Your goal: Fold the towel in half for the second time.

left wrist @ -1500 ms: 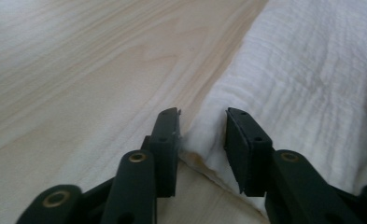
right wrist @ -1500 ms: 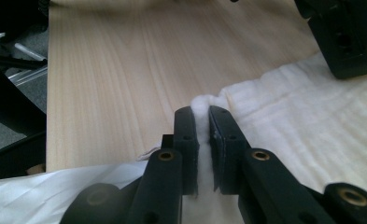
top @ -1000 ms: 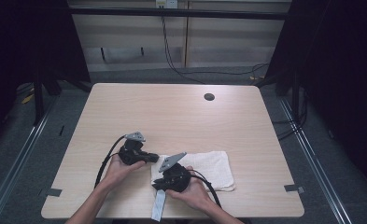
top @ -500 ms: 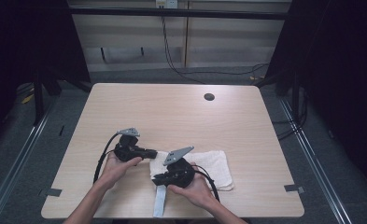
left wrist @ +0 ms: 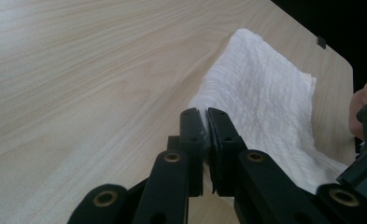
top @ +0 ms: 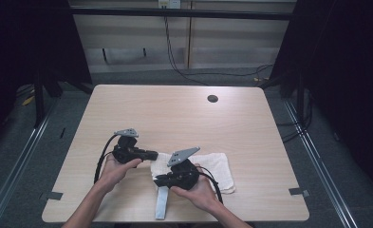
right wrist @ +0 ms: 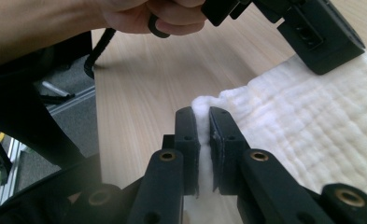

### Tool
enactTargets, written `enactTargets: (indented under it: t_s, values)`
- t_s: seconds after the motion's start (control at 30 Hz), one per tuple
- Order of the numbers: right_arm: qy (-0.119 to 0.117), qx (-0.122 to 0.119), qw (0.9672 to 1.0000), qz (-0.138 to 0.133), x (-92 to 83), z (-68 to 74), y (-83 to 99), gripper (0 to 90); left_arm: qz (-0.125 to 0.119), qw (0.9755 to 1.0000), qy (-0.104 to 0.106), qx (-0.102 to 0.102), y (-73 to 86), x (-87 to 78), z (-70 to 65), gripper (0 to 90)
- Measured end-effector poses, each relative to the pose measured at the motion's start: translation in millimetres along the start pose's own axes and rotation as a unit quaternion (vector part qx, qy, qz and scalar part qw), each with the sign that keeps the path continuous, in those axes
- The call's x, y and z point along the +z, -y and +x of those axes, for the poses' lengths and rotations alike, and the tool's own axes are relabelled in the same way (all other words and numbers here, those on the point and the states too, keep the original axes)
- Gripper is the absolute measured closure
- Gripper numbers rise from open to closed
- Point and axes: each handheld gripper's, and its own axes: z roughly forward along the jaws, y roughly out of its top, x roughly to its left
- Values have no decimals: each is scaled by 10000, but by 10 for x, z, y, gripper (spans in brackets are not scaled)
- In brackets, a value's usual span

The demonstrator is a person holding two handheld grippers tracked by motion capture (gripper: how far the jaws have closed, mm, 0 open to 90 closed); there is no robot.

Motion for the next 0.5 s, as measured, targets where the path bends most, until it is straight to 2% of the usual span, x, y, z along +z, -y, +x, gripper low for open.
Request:
enactTargets:
  t_s: [0.17, 0.27, 0.5]
  values:
    - [8, -38, 10000, -26, -17, 27, -18, 829, -33, 10000, 16, -54, -5, -34, 17, 853]
    - [5, -61, 10000, -18, -13, 43, -24, 829, 9, 10000, 21, 3, -13, -55, 4, 854]
    - [-45, -55, 9998, -185, -73, 84, -123, 829, -122, 9999, -89, 17, -54, -166, -48, 851]
